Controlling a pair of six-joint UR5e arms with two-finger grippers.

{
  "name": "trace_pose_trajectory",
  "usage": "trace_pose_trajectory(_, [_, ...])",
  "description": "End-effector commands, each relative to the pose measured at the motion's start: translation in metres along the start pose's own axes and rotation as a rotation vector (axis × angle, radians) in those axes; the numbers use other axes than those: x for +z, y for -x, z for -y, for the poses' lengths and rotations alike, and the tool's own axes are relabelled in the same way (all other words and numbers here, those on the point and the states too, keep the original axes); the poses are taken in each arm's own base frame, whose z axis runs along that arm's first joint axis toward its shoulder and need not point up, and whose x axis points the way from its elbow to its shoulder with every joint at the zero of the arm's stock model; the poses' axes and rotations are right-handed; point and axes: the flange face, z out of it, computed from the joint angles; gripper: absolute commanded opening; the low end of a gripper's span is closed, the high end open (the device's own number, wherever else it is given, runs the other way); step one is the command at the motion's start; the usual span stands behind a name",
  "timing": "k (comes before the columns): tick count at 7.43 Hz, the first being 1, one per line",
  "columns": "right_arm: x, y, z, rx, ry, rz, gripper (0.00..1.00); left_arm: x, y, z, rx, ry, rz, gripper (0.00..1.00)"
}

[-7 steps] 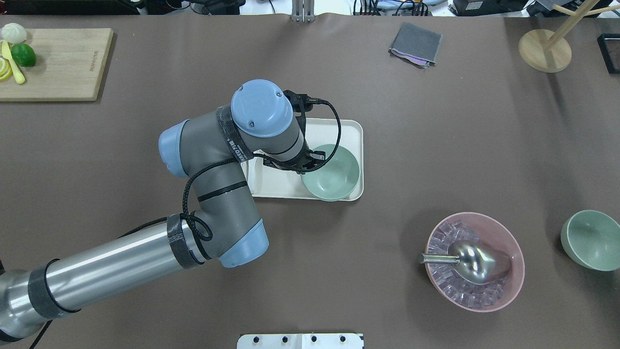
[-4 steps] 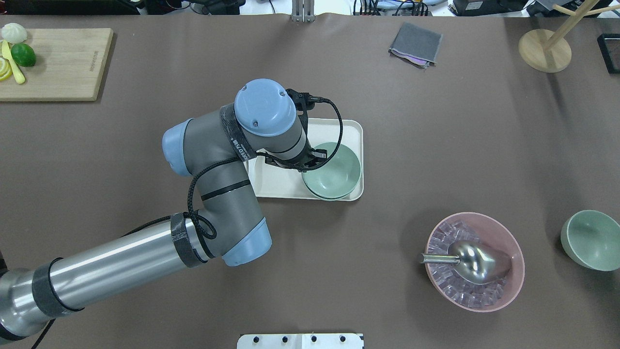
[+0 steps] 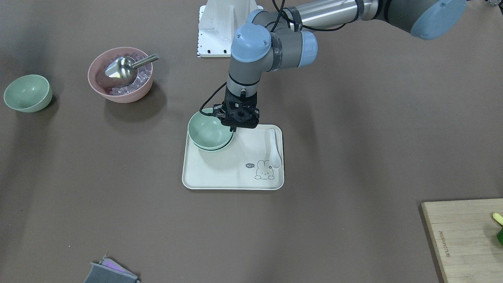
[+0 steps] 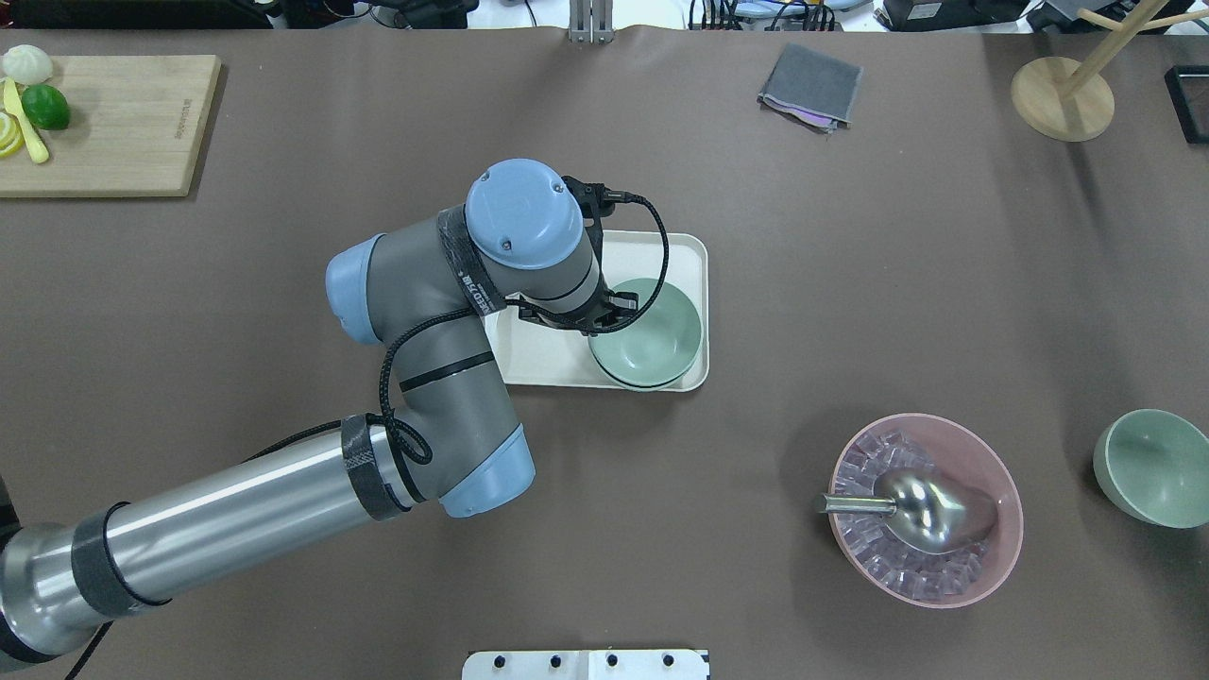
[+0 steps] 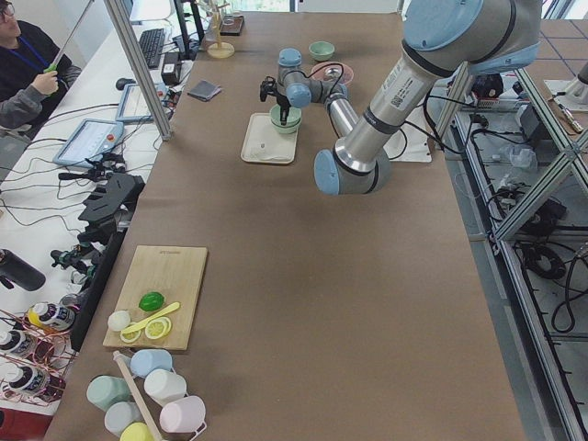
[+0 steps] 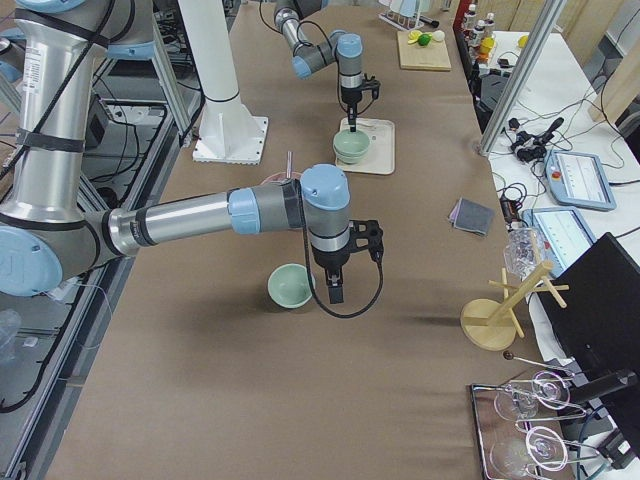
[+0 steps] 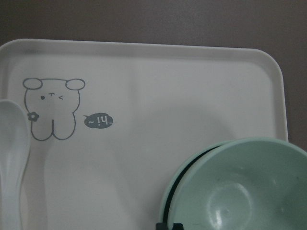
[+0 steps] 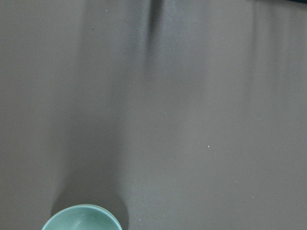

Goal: Stack green bowls together

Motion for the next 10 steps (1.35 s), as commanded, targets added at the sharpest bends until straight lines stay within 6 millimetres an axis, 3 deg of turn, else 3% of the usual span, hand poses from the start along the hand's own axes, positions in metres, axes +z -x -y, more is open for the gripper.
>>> trace_pose_trajectory(1, [0.000, 0.000, 0.000, -0.001, 0.001, 0.000, 1.00, 0.013, -0.001, -0.003, 0.008, -0.019, -0.002, 0.00])
trace_pose_trajectory(6, [0.000, 0.000, 0.000, 0.000, 0.000, 0.000, 1.00, 0.009, -0.004, -0.004, 0.020, -0.020, -0.012, 0.00])
trace_pose_trajectory(7, [0.000, 0.000, 0.000, 0.000, 0.000, 0.000, 1.00, 0.008, -0.005, -0.004, 0.022, -0.021, -0.015, 0.58])
trace_pose_trajectory(8, [0.000, 0.000, 0.000, 0.000, 0.000, 0.000, 1.00, 0.005, -0.005, -0.005, 0.026, -0.026, -0.021, 0.98])
trace_pose_trajectory(10, [0.000, 0.000, 0.000, -0.001, 0.001, 0.000, 1.00, -0.011, -0.008, -0.006, 0.031, -0.036, -0.054, 0.99])
